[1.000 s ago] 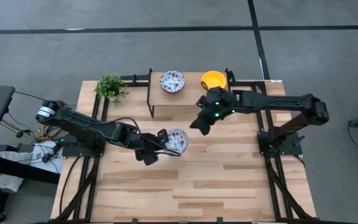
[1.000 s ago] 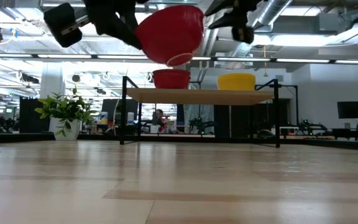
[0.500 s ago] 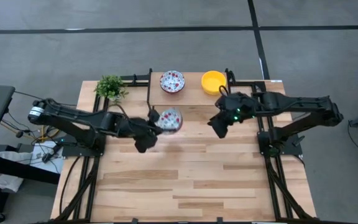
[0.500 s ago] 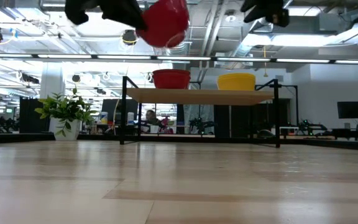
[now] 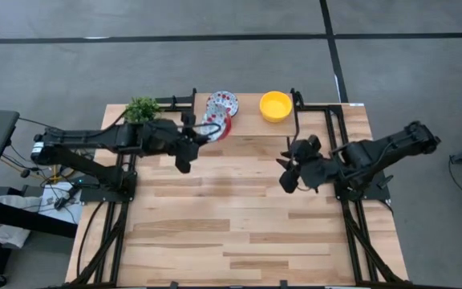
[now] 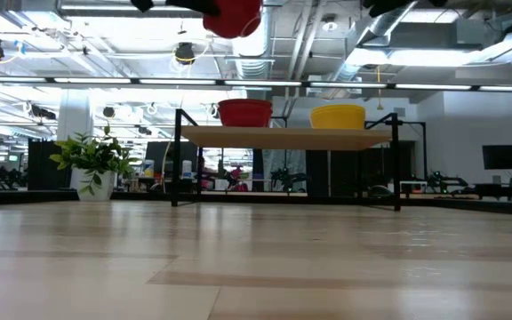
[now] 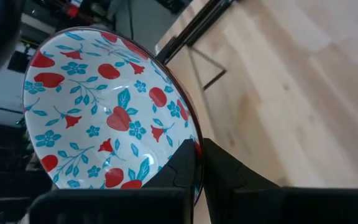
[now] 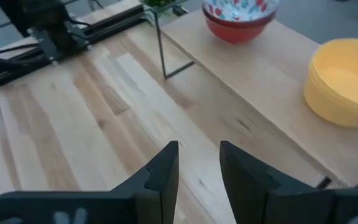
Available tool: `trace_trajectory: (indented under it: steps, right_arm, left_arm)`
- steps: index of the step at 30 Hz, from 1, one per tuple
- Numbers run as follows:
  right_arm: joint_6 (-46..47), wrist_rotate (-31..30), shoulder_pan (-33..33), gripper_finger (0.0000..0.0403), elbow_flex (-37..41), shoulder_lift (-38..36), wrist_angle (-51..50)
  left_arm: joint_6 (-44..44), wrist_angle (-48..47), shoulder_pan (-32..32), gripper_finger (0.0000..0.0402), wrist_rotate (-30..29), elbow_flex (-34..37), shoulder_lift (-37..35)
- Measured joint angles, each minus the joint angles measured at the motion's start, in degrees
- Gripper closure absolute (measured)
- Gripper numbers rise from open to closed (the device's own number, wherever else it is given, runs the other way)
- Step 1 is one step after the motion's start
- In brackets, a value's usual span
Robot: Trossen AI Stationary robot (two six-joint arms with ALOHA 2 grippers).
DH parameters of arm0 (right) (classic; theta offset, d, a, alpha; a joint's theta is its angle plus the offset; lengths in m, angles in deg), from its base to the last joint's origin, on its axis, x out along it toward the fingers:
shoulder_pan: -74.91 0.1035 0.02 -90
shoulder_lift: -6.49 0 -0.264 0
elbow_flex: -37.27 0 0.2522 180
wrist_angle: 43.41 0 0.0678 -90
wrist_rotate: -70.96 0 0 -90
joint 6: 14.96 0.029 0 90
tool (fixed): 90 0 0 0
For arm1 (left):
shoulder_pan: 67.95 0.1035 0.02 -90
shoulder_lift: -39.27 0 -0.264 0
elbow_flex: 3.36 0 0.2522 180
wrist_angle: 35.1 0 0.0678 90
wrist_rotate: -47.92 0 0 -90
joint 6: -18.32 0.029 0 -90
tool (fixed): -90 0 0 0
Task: Pick & Place Mini bowls
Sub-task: Stack the patterned bowl on top of the patterned bowl on the shelf
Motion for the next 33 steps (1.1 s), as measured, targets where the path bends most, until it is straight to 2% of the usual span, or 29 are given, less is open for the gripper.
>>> trace_trajectory:
  steps: [6,15,19,24,33]
  right_arm:
    - [8.0,-0.2,3.7,0.0296,3.6,0.5,-0.1]
    - [9.5,-0.2,7.2,0.0296,5.5,5.3,1.9]
    - [9.5,-0.1,6.9,0.0296,5.5,7.7,2.2]
    - [9.5,-0.1,5.4,0.0296,5.5,10.3,2.8]
    - [9.5,0.0,1.2,0.0296,5.5,13.2,4.3]
  left_arm:
    - [3.0,-3.3,5.7,0.0389,0.6,-2.5,0.7]
    - [3.0,-16.8,14.3,0.0390,10.7,-12.8,7.2]
    - [4.5,-22.9,16.9,0.0390,13.3,-19.1,11.9]
    - [8.4,-23.4,19.7,0.0390,13.3,-23.3,16.1]
    - [12.3,-23.8,25.3,0.0390,13.2,-24.4,21.6]
